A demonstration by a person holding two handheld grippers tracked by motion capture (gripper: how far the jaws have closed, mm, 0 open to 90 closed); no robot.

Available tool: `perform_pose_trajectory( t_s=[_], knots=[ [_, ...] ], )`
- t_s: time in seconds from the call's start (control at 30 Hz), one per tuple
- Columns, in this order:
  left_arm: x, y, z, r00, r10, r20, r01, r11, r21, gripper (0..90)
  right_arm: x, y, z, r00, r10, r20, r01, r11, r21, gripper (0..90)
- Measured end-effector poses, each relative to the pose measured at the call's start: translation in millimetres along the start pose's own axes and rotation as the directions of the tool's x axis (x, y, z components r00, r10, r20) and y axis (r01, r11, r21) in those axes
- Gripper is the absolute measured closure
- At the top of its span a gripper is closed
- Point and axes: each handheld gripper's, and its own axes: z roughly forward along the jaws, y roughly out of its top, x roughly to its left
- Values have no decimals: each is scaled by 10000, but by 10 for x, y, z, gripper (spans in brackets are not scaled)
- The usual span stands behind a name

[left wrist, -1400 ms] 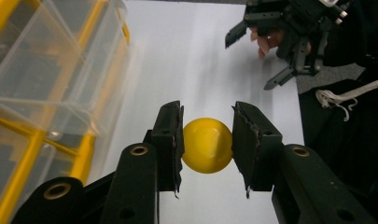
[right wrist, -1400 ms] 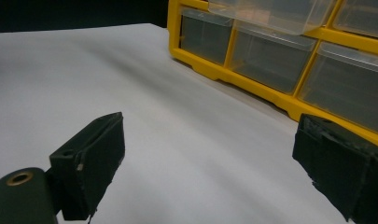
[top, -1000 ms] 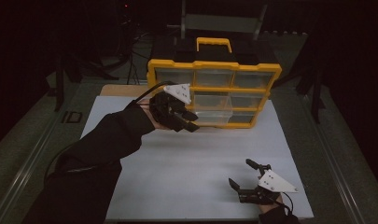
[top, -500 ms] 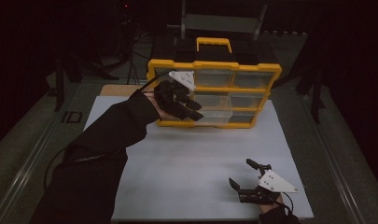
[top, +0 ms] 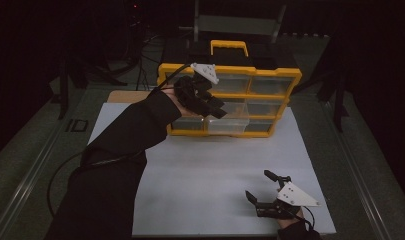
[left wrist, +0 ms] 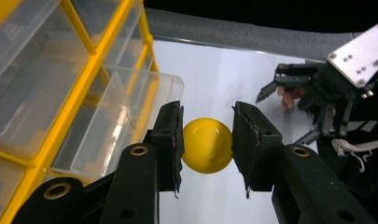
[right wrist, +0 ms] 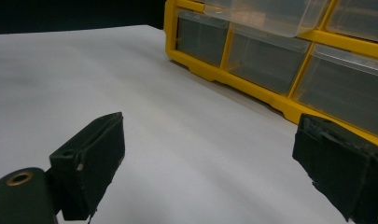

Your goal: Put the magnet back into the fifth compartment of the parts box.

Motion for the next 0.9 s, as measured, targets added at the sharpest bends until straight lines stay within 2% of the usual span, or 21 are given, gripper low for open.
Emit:
perform_pose_trajectory(
  t_s=[0.33, 0.67, 0.83, 0.9],
  knots=[
    [106, 73, 50, 9997, -221, -66, 218, 9989, -420, 642, -4, 2, -5, 10000, 37, 2, -37, 10000, -25, 93],
    [237, 61, 159, 9983, -587, -60, 583, 9968, -540, 642, -6, 6, -13, 10000, 98, -17, -98, 9999, -76, 93],
    [308, 79, 206, 9969, -754, -221, 741, 9957, -552, 641, 0, 8, -14, 10000, 50, -36, -51, 10000, -70, 93],
    [329, 89, 216, 9958, -861, -306, 838, 9940, -702, 641, -1, 6, -15, 10000, 71, -68, -71, 10000, -62, 94]
  ],
)
